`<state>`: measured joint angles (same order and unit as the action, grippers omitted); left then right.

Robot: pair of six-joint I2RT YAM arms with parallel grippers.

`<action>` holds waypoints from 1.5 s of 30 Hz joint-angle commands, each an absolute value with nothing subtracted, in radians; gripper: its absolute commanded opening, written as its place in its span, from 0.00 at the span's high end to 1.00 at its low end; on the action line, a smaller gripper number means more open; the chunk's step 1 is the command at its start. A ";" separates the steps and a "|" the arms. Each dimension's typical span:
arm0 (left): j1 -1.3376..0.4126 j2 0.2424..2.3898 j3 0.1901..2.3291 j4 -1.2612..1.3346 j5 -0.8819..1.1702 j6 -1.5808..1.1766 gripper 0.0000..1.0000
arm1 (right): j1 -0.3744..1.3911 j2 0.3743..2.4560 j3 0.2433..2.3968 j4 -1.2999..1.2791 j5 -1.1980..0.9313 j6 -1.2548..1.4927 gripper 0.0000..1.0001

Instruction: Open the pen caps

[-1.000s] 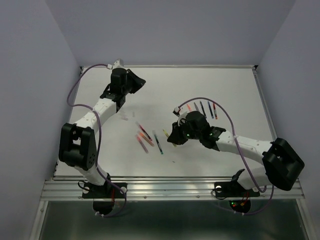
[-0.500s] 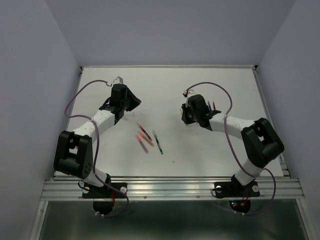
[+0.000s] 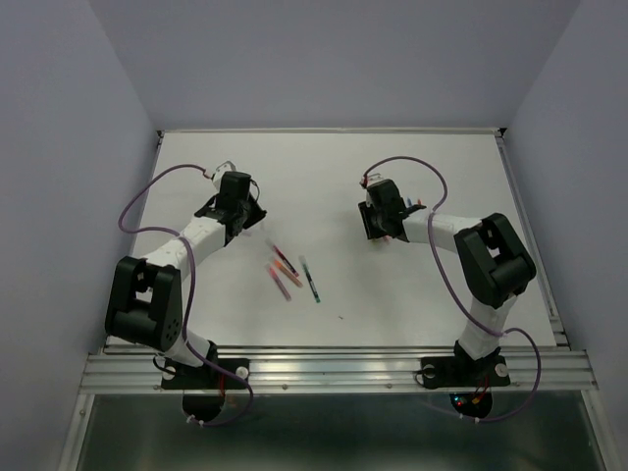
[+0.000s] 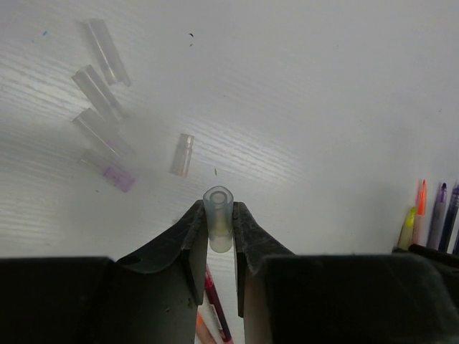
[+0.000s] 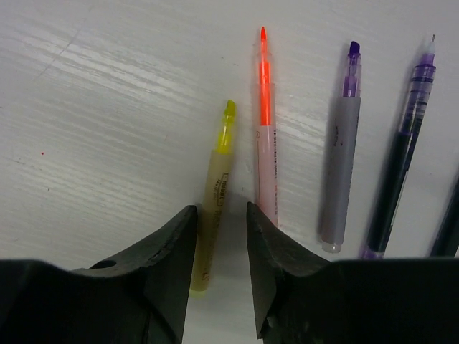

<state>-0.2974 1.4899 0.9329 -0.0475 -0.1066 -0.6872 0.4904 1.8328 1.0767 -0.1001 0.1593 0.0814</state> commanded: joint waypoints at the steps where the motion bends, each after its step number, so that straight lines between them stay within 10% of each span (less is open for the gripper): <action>1: -0.295 1.514 0.986 -0.098 -0.178 -0.664 1.00 | 0.485 1.822 1.118 -0.115 0.189 0.069 0.58; 9: -0.285 1.574 1.028 -0.123 -0.195 -0.666 1.00 | 0.485 1.700 1.115 -0.124 0.114 0.095 0.39; 13: -0.282 1.623 1.066 -0.149 -0.206 -0.669 1.00 | 0.485 1.605 1.098 -0.123 0.008 0.107 0.00; 45: -0.265 1.772 1.141 -0.221 -0.242 -0.733 0.71 | 0.485 1.482 1.040 -0.124 -0.034 0.140 0.00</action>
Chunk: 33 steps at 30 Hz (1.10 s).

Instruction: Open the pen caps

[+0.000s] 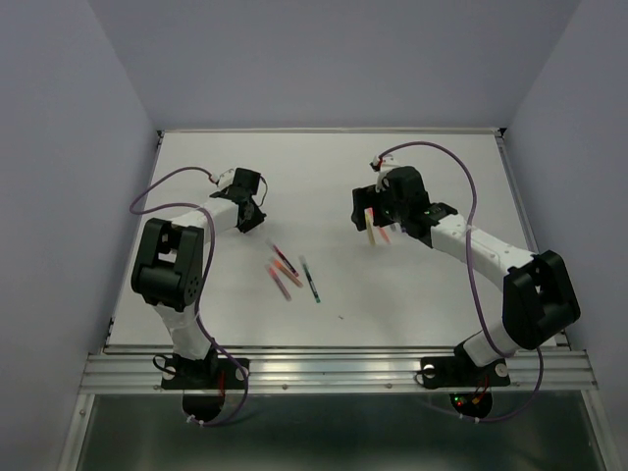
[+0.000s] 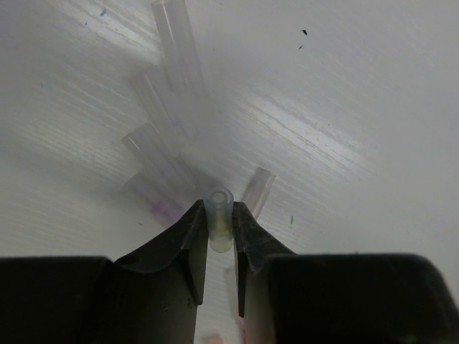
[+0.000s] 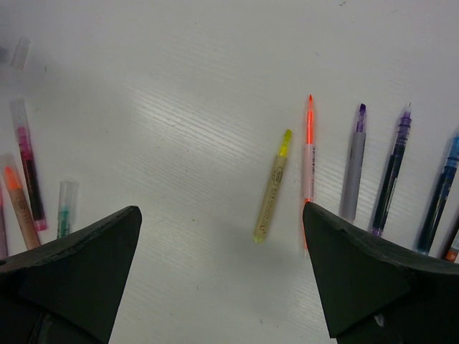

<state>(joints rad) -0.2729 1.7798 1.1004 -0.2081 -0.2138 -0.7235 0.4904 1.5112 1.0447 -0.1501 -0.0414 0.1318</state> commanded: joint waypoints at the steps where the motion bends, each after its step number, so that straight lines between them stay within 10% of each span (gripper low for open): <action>1: -0.265 1.770 1.143 -0.224 -0.242 -0.733 0.70 | 0.485 1.479 1.040 -0.123 -0.032 0.141 0.00; 17: -0.267 1.606 1.115 -0.193 -0.209 -0.709 0.51 | 0.558 1.456 1.034 -0.172 -0.034 0.110 0.00; 23: -0.268 1.392 1.066 -0.140 -0.126 -0.670 0.01 | 0.719 1.506 1.028 -0.216 0.058 0.156 0.00; 33: -0.268 1.186 0.994 -0.144 -0.175 -0.647 0.01 | 0.914 1.677 1.087 -0.241 0.112 0.227 0.00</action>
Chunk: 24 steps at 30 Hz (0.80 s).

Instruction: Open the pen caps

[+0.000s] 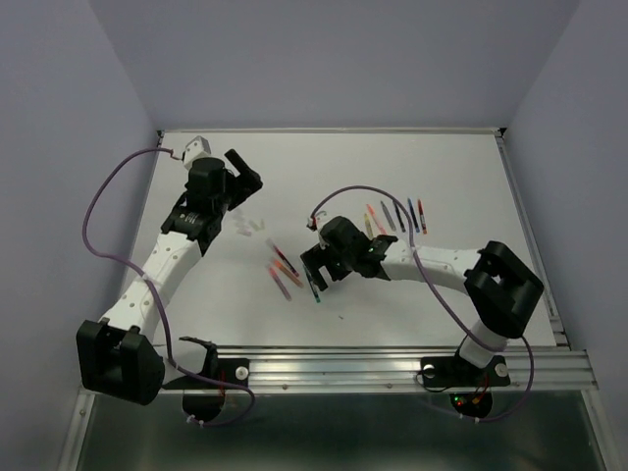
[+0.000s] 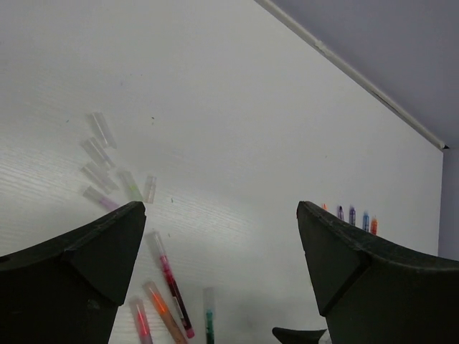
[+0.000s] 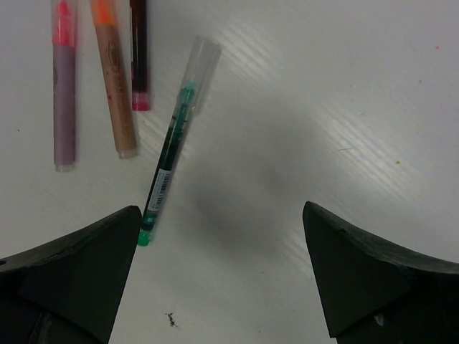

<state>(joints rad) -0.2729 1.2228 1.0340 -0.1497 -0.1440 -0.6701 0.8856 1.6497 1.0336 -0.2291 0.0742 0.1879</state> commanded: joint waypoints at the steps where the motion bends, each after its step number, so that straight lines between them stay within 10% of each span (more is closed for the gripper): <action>1: -0.268 1.172 0.985 -0.146 -0.176 -0.647 0.01 | 0.926 1.699 1.092 -0.241 0.130 0.242 0.00; 15: -0.268 1.164 0.968 -0.161 -0.192 -0.647 0.01 | 0.980 1.871 1.169 -0.256 0.268 0.281 0.02; 19: -0.268 1.169 0.971 -0.161 -0.192 -0.646 0.01 | 0.980 1.910 1.192 -0.284 0.291 0.307 0.43; 24: -0.268 1.177 0.974 -0.166 -0.187 -0.644 0.01 | 0.980 1.916 1.195 -0.285 0.322 0.334 0.65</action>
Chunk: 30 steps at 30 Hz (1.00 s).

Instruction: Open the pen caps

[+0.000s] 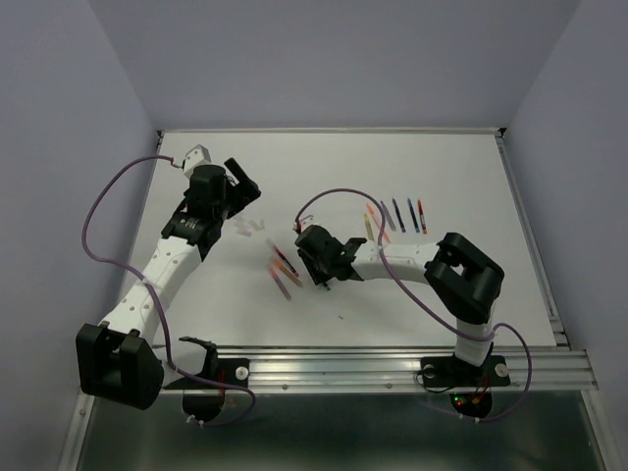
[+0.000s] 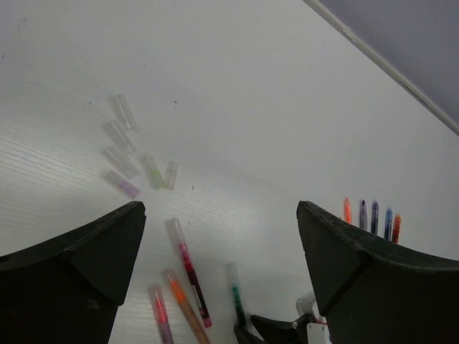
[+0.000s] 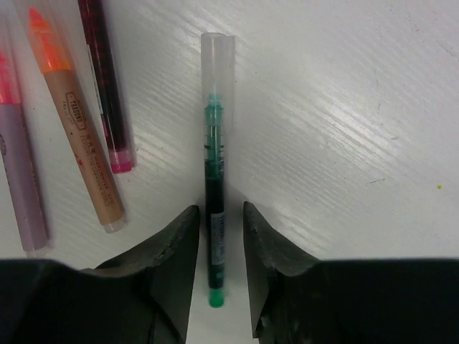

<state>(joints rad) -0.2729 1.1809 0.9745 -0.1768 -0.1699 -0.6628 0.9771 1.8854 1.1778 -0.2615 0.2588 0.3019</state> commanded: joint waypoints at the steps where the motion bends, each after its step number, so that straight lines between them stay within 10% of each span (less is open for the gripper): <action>1: -0.268 1.177 0.974 -0.166 -0.189 -0.644 0.01 | 0.980 1.916 1.193 -0.287 0.330 0.357 0.71; 9: -0.268 1.178 0.976 -0.149 -0.120 -0.626 0.01 | 0.980 1.905 1.206 -0.299 0.397 0.387 0.99; 30: -0.457 1.339 0.946 0.095 0.081 -0.761 0.06 | 0.874 1.644 1.244 -0.114 0.173 0.259 0.99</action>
<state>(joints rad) -0.4309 1.3384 0.9092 0.0101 0.0959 -0.7212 0.8780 1.6569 1.1969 -0.1669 0.2134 0.2855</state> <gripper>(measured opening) 0.971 0.121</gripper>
